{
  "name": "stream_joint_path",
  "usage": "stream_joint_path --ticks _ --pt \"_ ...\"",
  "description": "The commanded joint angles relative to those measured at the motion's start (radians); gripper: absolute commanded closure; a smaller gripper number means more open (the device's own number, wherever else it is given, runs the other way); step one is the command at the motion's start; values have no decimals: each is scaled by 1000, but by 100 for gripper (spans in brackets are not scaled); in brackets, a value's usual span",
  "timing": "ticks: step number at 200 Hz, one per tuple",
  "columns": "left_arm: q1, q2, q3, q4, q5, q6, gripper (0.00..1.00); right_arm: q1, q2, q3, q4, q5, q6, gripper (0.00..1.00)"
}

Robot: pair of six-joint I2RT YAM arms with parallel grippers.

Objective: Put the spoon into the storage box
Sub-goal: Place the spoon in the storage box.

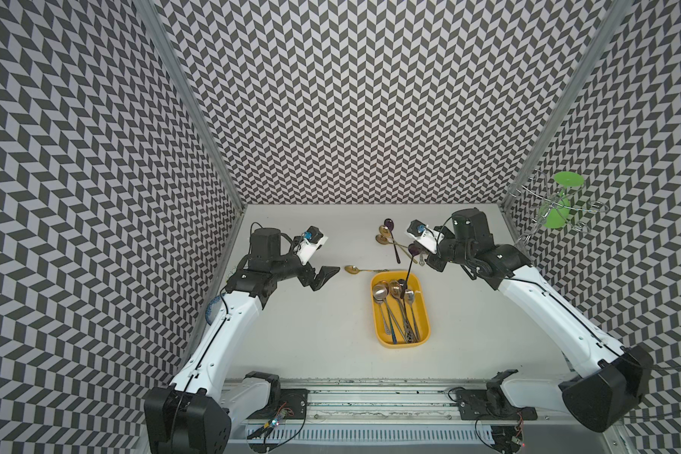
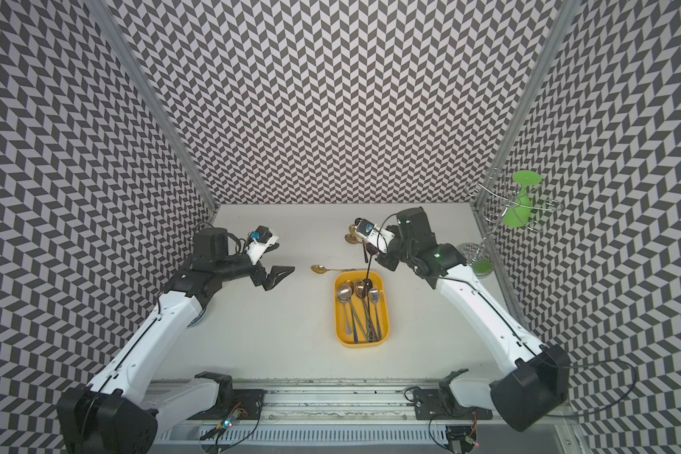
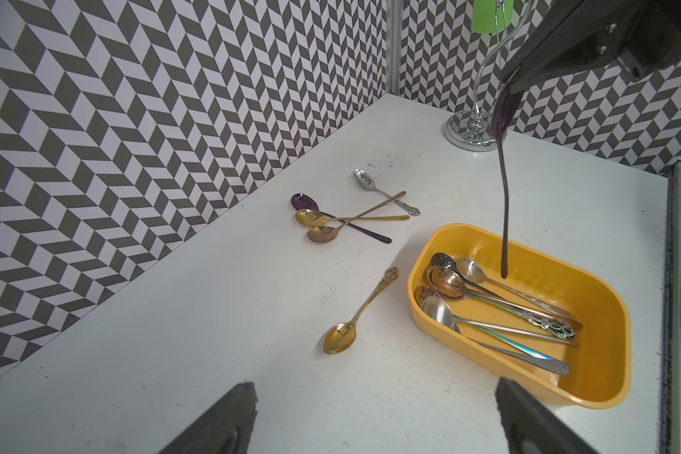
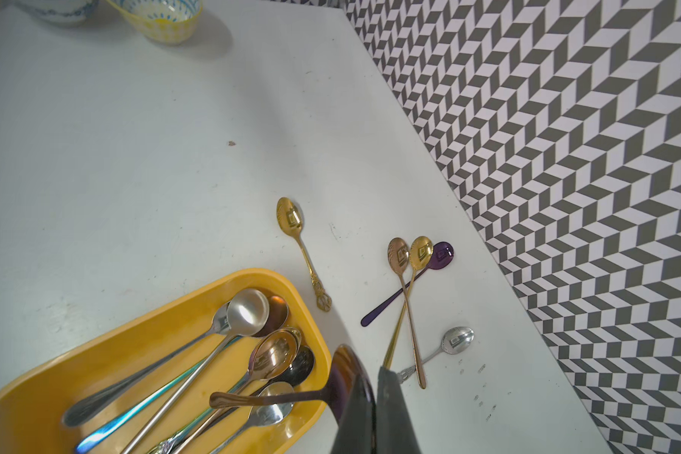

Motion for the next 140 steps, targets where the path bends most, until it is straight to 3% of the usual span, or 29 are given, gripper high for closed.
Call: stream_joint_path --ticks 1,48,140 --pt "10 5 2 0 14 6 1 39 25 33 -84 -36 -87 100" --pt "13 3 2 0 14 5 1 94 110 53 -107 -7 -75 100" --pt "19 2 -3 7 20 3 1 98 199 -29 -61 -50 1 100"
